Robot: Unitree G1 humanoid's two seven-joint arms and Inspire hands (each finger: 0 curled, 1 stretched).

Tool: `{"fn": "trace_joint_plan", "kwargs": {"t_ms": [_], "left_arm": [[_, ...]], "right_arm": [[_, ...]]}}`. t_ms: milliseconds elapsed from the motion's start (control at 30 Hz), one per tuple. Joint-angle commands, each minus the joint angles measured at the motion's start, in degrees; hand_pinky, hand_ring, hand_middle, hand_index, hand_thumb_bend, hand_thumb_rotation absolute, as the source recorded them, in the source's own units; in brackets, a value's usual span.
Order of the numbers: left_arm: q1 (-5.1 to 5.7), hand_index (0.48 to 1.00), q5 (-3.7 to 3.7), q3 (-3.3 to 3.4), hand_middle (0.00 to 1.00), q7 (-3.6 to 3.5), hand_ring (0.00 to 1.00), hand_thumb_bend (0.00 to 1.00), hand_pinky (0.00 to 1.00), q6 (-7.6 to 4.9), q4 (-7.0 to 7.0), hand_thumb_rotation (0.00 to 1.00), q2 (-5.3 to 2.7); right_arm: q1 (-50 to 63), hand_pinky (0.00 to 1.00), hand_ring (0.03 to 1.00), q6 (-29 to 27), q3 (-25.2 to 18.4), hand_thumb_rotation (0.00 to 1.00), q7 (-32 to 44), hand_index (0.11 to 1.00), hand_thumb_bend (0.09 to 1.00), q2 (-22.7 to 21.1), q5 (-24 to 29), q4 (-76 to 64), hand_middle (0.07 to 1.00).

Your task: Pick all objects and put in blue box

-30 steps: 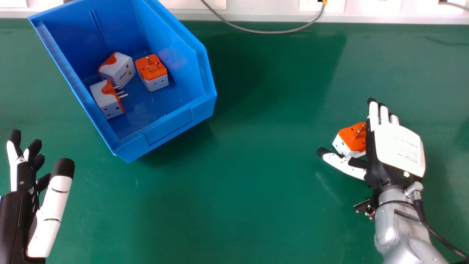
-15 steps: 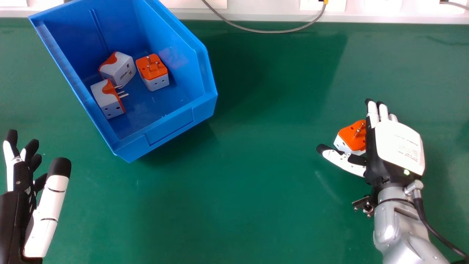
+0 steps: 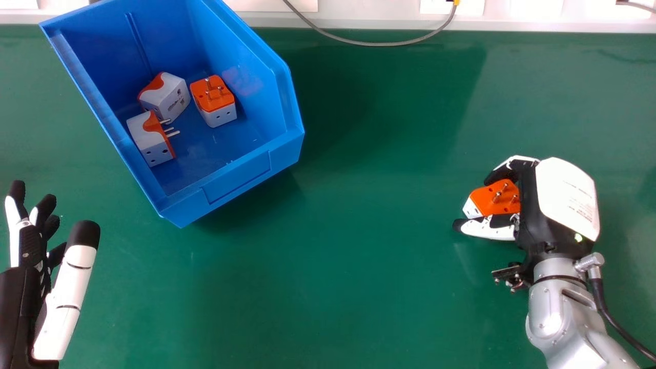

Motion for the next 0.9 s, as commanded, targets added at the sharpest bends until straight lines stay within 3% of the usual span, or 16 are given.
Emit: {"fn": "trace_joint_plan", "kwargs": {"t_ms": [0, 233, 500, 867], "left_arm": [[0.65, 0.997, -0.72, 0.83, 0.98, -0.16, 0.97, 0.63, 0.90, -1.14, -1.31, 0.96, 0.66], [1.03, 0.997, -0.67, 1.00, 0.98, -0.34, 0.97, 0.63, 0.90, -0.77, -1.79, 0.96, 0.50], [1.17, 0.996, -0.08, 0.93, 0.98, -0.32, 0.97, 0.63, 0.90, -0.89, -2.06, 0.96, 0.55], [0.39, 0.995, 0.49, 0.81, 0.98, -0.17, 0.96, 0.66, 0.90, -1.85, -0.79, 0.96, 0.89]], "right_arm": [[-0.4, 0.14, 0.174, 0.1, -0.3, 0.14, -0.9, 0.470, 0.484, -0.3, 0.1, 0.4, 0.228], [-0.1, 0.15, 0.185, -0.9, -0.3, 0.14, -2.2, 0.469, 0.483, -0.5, -0.1, 0.2, 0.238], [0.0, 0.11, 0.145, -1.7, -0.4, 0.14, -3.0, 0.469, 0.483, -0.4, -0.2, -0.8, 0.204], [7.1, 0.05, 0.090, -4.1, 1.2, 0.14, -0.8, 0.470, 0.482, 0.9, -1.2, -16.1, 0.144]]}}
